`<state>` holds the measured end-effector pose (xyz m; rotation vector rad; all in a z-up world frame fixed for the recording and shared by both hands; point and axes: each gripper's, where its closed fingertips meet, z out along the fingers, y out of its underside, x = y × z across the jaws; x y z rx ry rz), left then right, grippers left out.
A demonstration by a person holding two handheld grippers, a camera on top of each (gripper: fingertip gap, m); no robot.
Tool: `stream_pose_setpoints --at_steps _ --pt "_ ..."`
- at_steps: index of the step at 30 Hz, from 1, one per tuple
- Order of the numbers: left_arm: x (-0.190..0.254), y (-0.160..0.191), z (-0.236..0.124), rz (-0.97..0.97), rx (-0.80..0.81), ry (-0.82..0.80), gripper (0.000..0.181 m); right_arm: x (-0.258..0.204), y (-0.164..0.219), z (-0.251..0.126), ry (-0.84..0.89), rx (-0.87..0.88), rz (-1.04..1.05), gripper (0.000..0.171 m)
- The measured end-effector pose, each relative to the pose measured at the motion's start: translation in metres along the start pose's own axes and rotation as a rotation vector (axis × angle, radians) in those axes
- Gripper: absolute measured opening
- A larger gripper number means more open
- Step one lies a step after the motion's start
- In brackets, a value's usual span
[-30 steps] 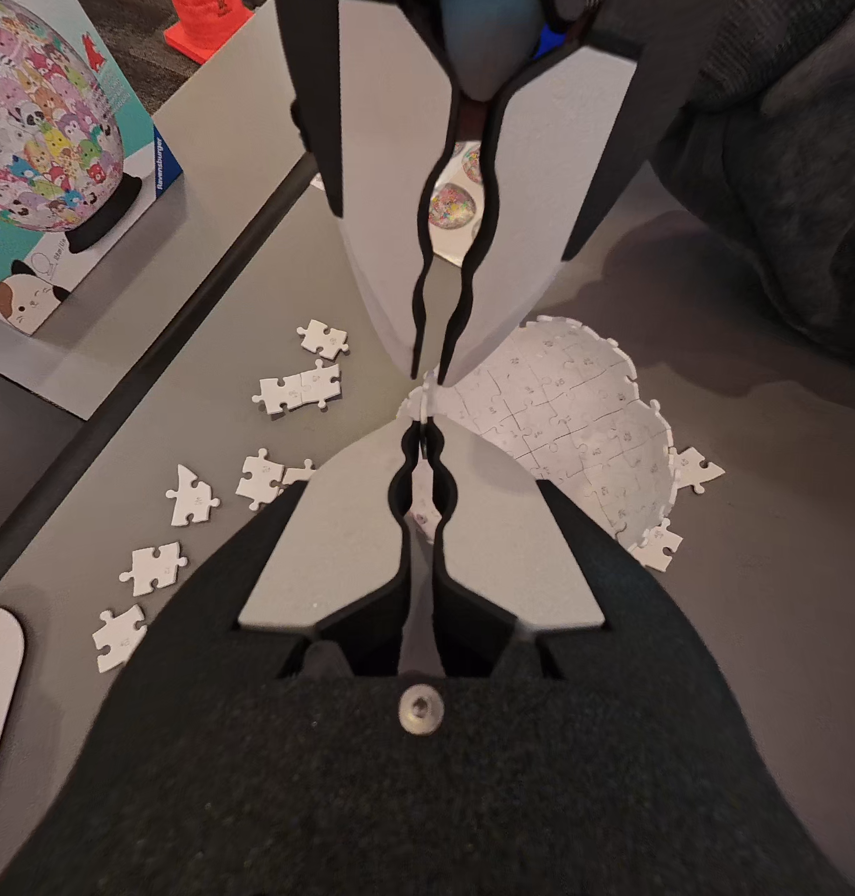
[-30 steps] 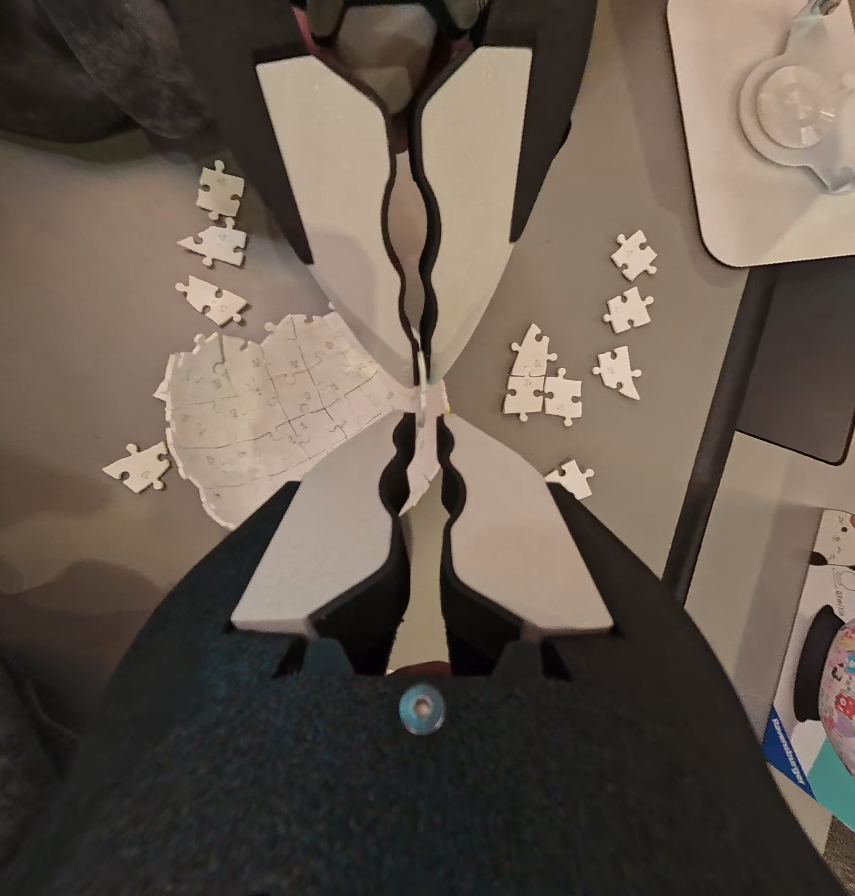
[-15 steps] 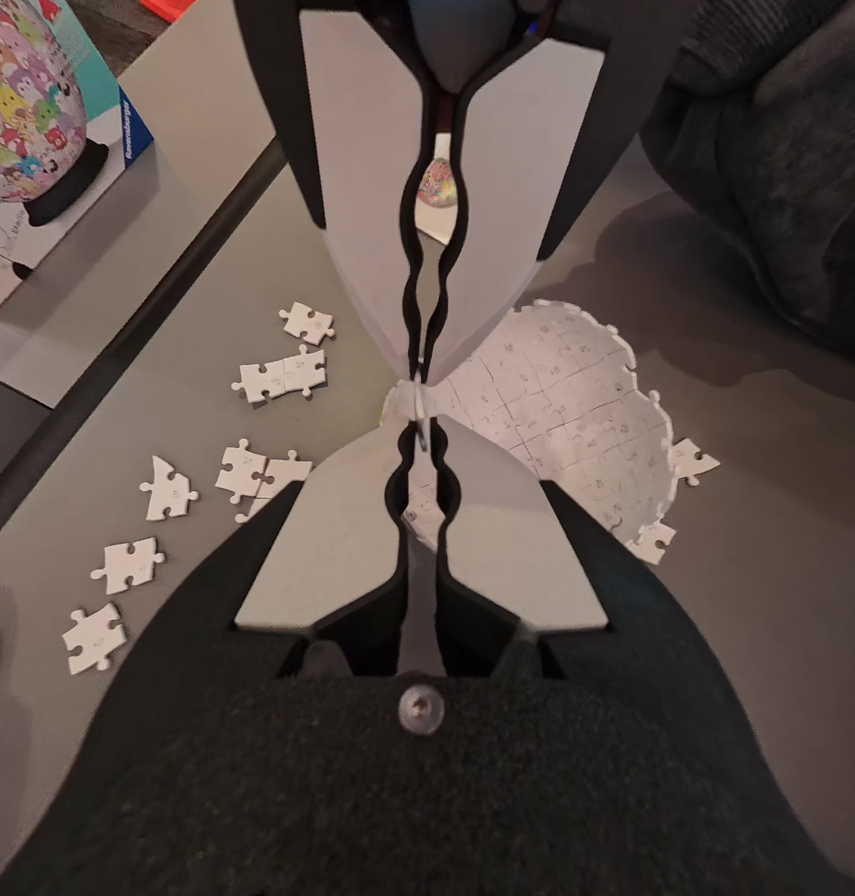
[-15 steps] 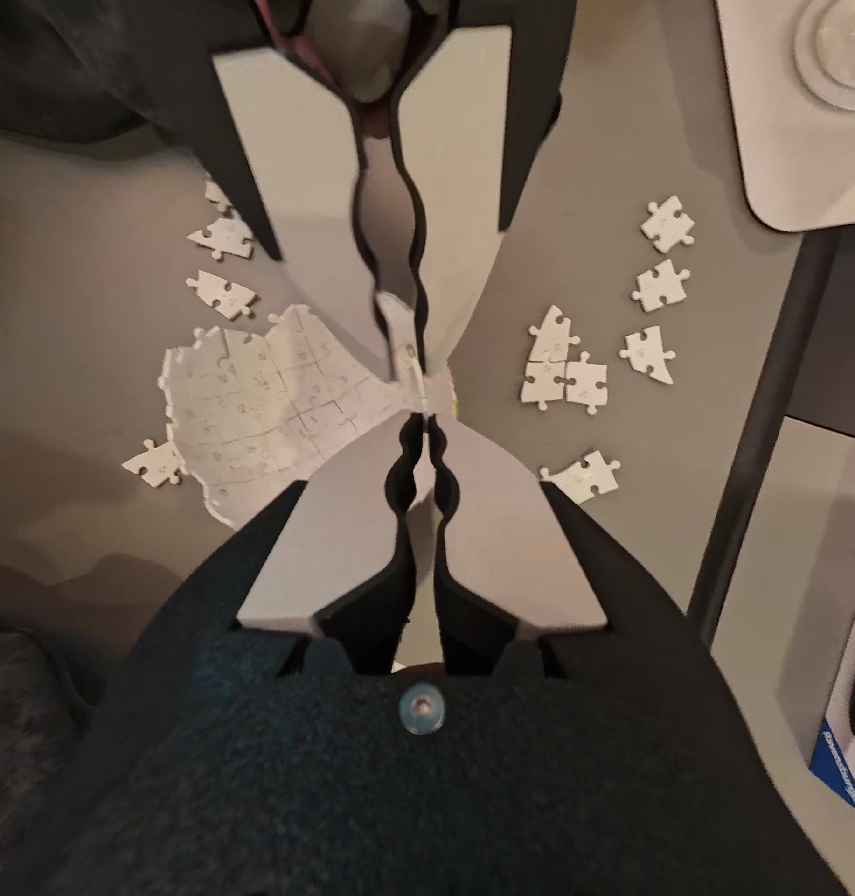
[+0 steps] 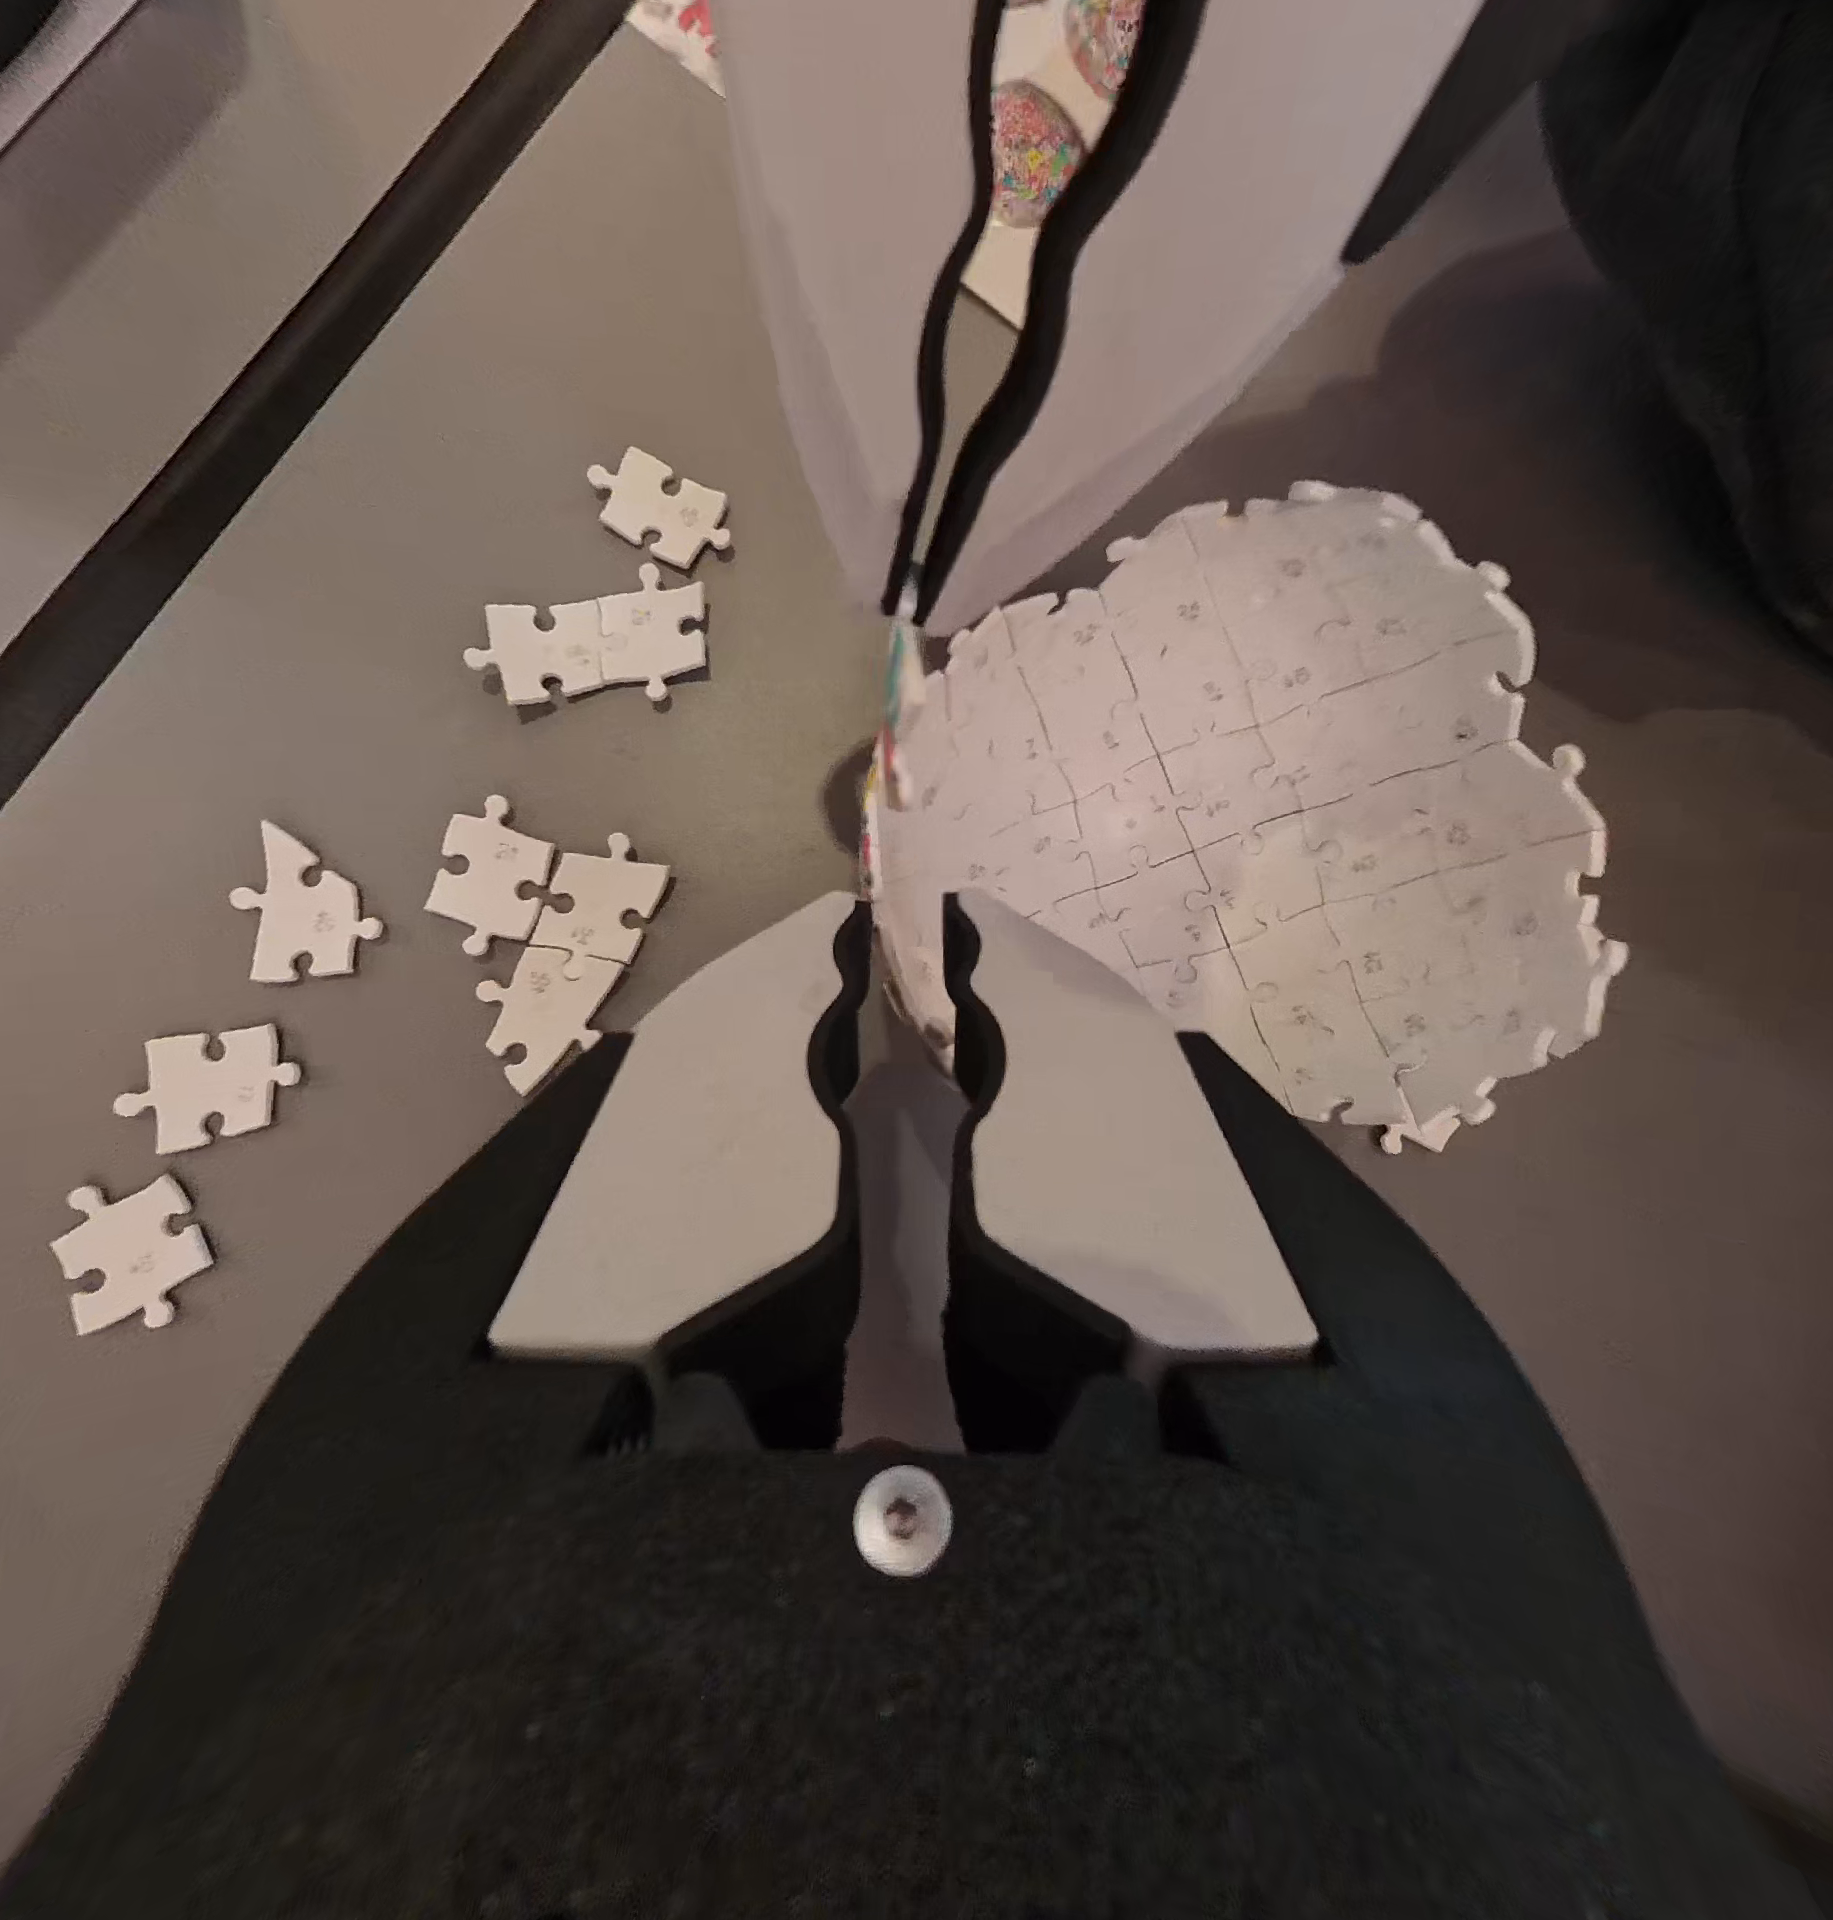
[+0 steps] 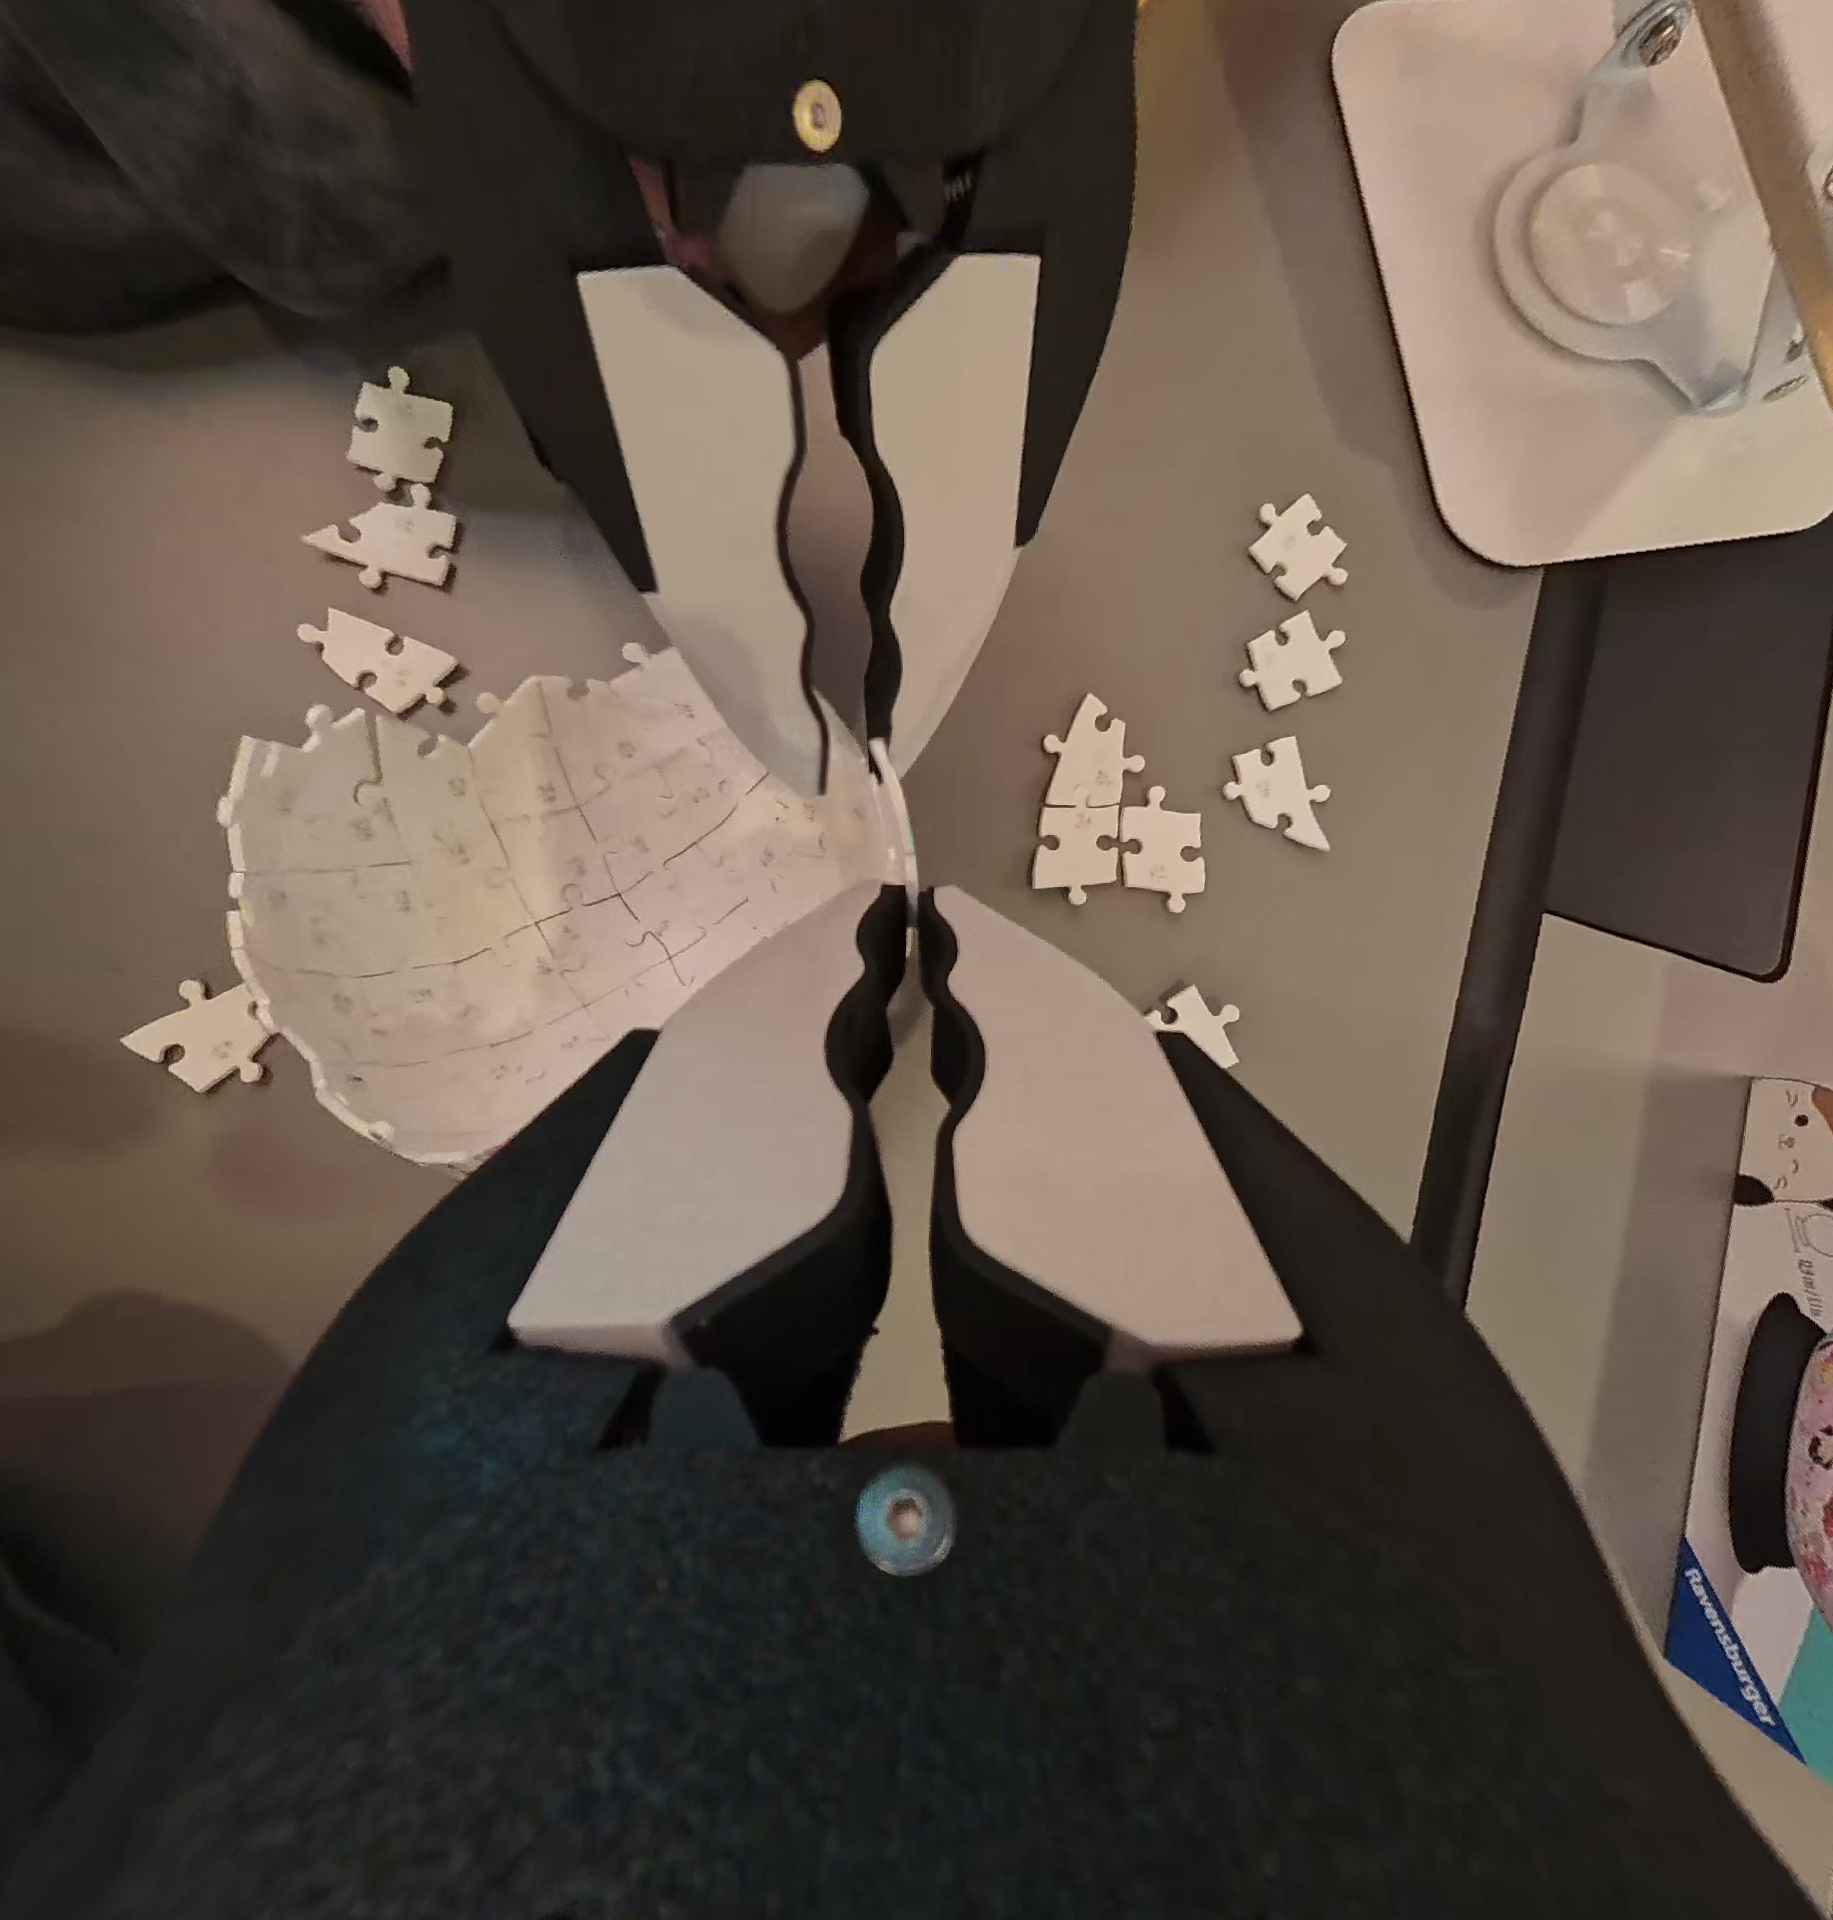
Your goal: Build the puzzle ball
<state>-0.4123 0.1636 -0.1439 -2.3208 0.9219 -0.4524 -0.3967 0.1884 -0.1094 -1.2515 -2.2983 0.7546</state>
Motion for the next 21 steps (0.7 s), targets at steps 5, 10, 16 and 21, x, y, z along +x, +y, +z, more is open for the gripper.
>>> stream_pose_setpoints --at_steps 5,10,16,21 --pt "-0.006 0.007 0.006 -0.020 -0.019 0.006 0.006 -0.002 0.007 0.012 -0.017 -0.034 0.019 0.002" --pt "-0.006 0.010 0.012 -0.019 -0.032 0.006 0.007 -0.001 0.011 0.016 -0.021 -0.053 0.024 0.002" --pt "-0.006 0.010 0.014 -0.014 -0.034 0.001 0.005 -0.001 0.015 0.016 -0.009 -0.060 0.034 0.002" --pt "-0.006 0.010 0.014 -0.013 -0.037 -0.003 0.005 -0.001 0.018 0.017 0.005 -0.059 0.052 0.002"
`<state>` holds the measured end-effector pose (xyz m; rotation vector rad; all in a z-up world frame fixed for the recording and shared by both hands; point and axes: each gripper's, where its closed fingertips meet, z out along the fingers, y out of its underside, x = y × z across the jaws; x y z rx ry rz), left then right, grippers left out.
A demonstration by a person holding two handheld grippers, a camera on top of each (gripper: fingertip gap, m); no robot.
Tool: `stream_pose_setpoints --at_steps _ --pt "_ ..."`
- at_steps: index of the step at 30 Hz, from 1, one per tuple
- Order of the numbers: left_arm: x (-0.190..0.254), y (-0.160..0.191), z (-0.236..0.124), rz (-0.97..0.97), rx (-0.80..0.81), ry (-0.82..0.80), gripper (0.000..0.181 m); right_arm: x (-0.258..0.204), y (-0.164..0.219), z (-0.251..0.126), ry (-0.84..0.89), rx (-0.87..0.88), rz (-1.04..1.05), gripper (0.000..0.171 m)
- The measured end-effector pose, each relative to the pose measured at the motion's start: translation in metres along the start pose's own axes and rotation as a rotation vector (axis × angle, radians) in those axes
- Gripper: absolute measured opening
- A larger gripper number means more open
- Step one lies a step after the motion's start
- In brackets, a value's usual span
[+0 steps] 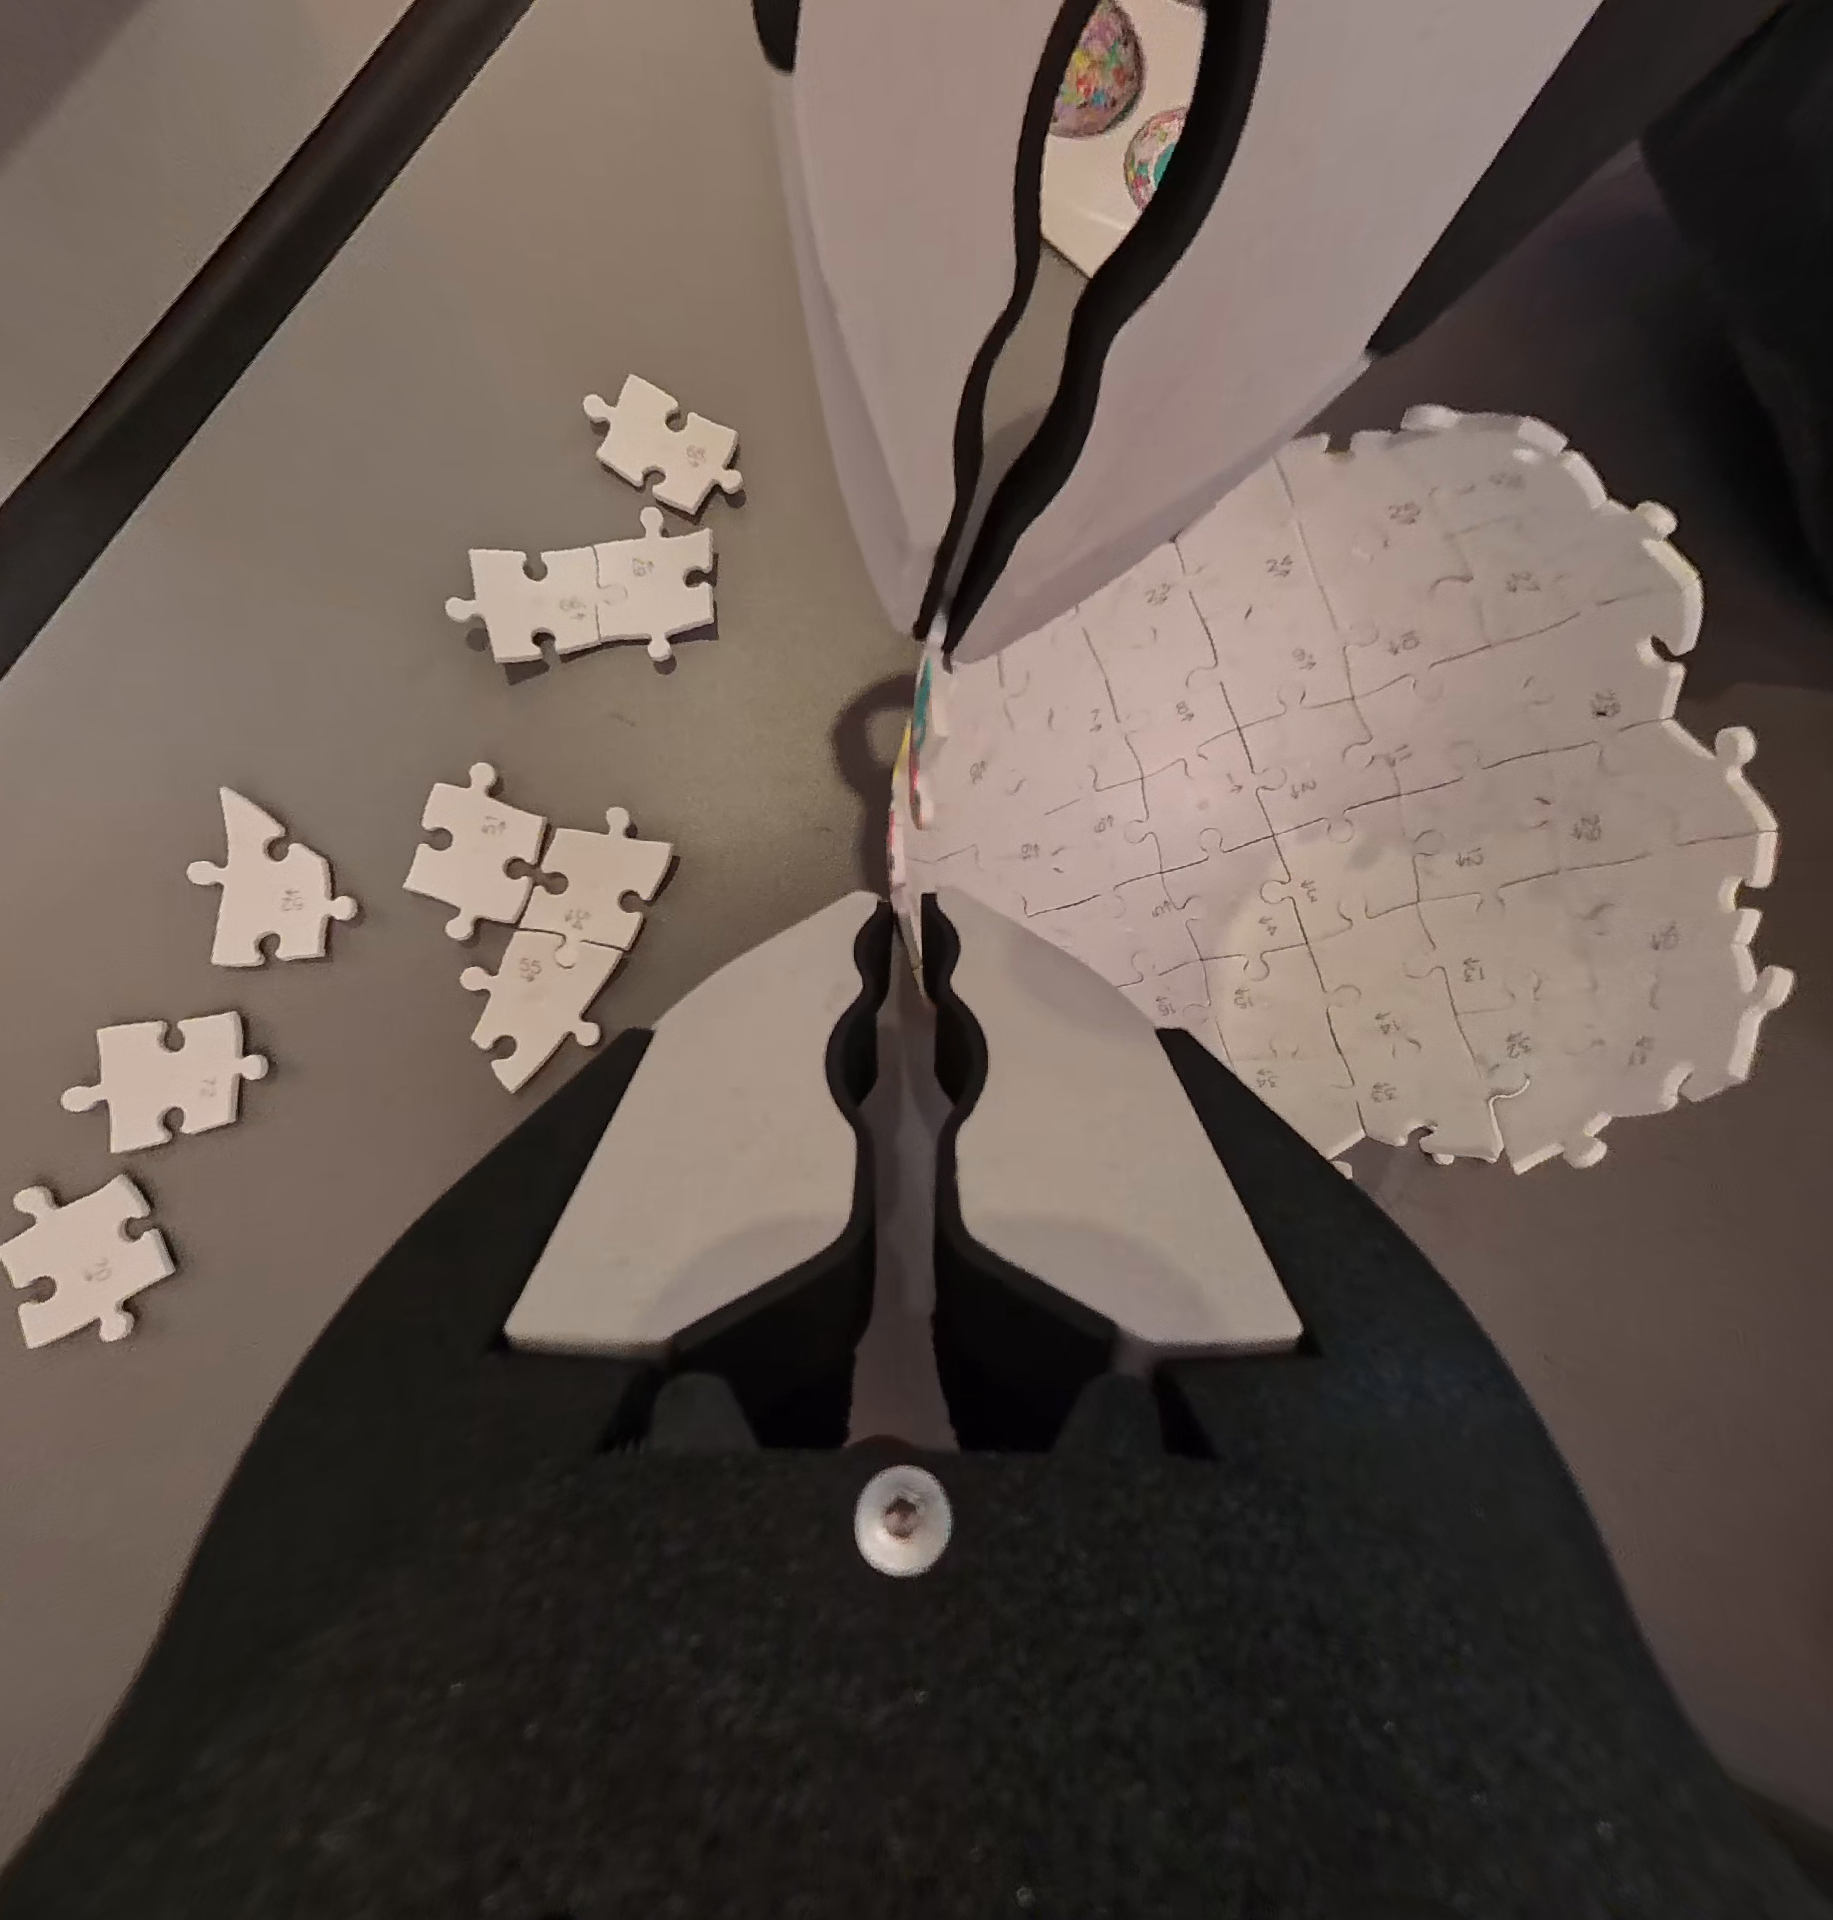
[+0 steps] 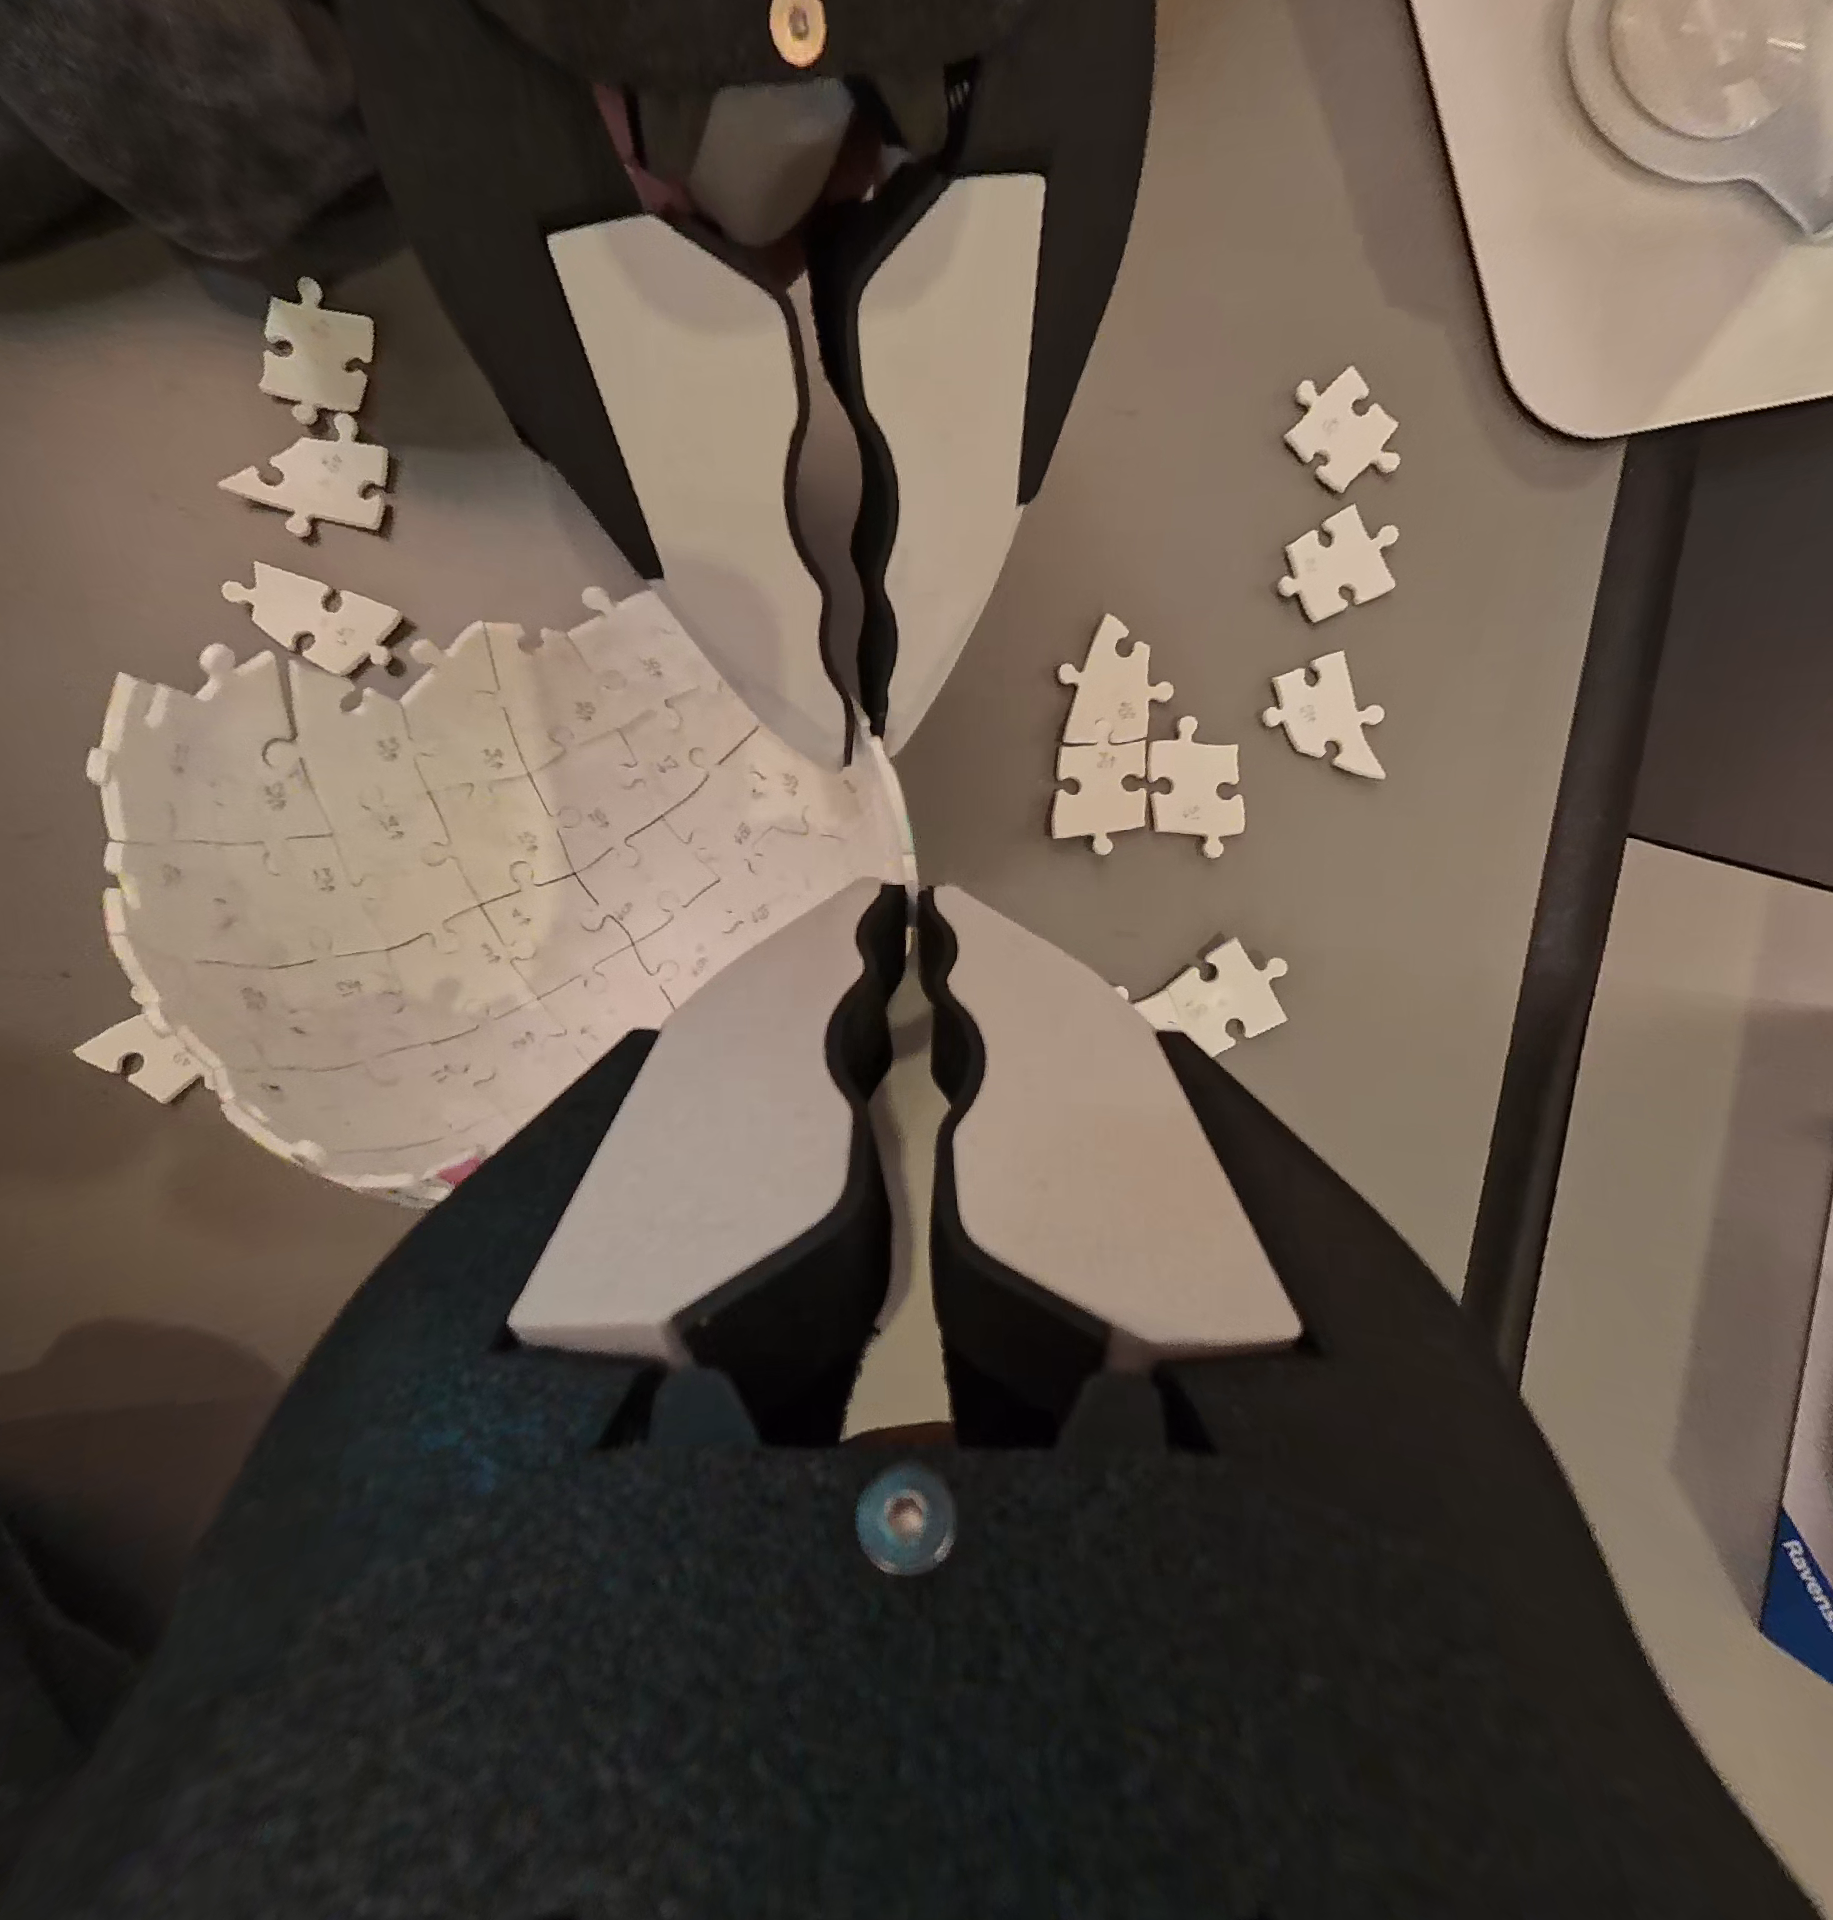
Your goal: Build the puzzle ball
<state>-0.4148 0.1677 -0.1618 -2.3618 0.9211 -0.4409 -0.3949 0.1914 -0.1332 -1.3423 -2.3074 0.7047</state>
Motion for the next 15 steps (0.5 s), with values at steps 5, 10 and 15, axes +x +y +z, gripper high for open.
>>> stream_pose_setpoints --at_steps 5,10,15 --pt "-0.0010 0.0007 -0.0005 0.002 -0.005 -0.009 0.005 0.0023 -0.0011 -0.0039 0.032 0.006 0.006 0.002" --pt "-0.0010 0.0006 -0.0004 0.000 -0.003 -0.007 0.005 0.0043 -0.0006 -0.0012 0.052 -0.003 0.011 0.002" --pt "-0.0010 0.0011 -0.0006 -0.003 -0.004 -0.004 0.004 0.0032 -0.0029 -0.0040 0.048 0.017 0.014 0.002"
